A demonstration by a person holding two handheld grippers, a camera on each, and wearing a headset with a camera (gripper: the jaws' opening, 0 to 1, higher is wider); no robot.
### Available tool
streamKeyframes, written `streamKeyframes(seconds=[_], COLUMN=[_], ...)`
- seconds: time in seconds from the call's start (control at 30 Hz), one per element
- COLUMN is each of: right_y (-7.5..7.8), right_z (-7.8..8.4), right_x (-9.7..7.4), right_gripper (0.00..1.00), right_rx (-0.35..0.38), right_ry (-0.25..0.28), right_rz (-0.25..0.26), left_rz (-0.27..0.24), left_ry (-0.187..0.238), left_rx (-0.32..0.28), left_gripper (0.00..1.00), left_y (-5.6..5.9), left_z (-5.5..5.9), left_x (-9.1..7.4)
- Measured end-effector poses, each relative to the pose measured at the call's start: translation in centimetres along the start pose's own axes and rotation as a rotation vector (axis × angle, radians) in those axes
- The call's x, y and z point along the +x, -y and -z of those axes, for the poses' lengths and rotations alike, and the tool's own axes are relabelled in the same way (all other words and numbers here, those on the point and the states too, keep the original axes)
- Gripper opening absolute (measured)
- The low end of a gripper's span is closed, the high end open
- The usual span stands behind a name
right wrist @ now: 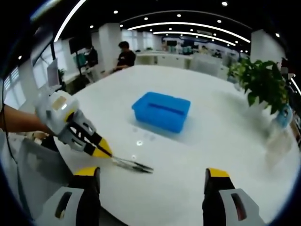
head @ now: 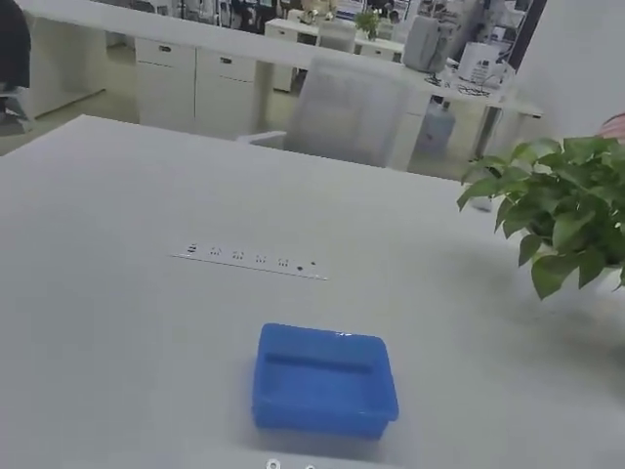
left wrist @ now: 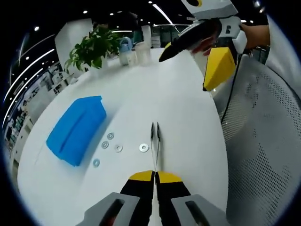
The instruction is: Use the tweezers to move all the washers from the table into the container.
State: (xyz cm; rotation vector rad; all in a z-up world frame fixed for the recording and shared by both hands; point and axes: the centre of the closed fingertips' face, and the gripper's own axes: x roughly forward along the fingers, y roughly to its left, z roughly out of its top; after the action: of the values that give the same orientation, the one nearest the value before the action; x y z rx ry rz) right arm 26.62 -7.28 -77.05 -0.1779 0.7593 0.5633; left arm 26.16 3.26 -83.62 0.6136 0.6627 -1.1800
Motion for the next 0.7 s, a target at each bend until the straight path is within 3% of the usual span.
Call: streamKeyframes(seconds=[0.03, 0.1, 0.23, 0.37, 0.53, 0.7], right_y=[-0.8, -1.5, -3.8, -6.5, -8.3, -10.3], right_z=[-0.1, 0.4, 1.3, 1.8, 2.6, 2.0], right_x=[0.1, 0.3, 1.2, 2.0, 3.7, 4.4], right_gripper=[0.88, 0.83, 0.67, 0.55, 0.36, 0.27], right_rx=[-0.015, -0.017, -0.111, -0.184, -0.356, -0.471], right_ry=[0.004, -0.019, -0.069, -0.077, -0.118, -0.085], right_rz=[-0.051, -0.079, -0.167, -0.263, -0.293, -0.347], left_rz=[-0.006, -0.015, -0.013, -0.016, -0.019, -0.021], left_ry=[0.007, 0.029, 0.059, 0.078, 0.085, 0.071], left_rx=[-0.002, 0.007, -0.003, 0.014, 0.040, 0.069], left_gripper=[0.00, 0.00, 0.00, 0.00, 0.00, 0.00], left_y=[0.1, 0.3, 1.2, 2.3, 3.3, 3.8], left_z=[-0.3, -1.2, -2.8, -3.9, -4.5, -4.6], left_x=[-0.3, -1.0, -2.5, -3.8, -4.9, -5.8])
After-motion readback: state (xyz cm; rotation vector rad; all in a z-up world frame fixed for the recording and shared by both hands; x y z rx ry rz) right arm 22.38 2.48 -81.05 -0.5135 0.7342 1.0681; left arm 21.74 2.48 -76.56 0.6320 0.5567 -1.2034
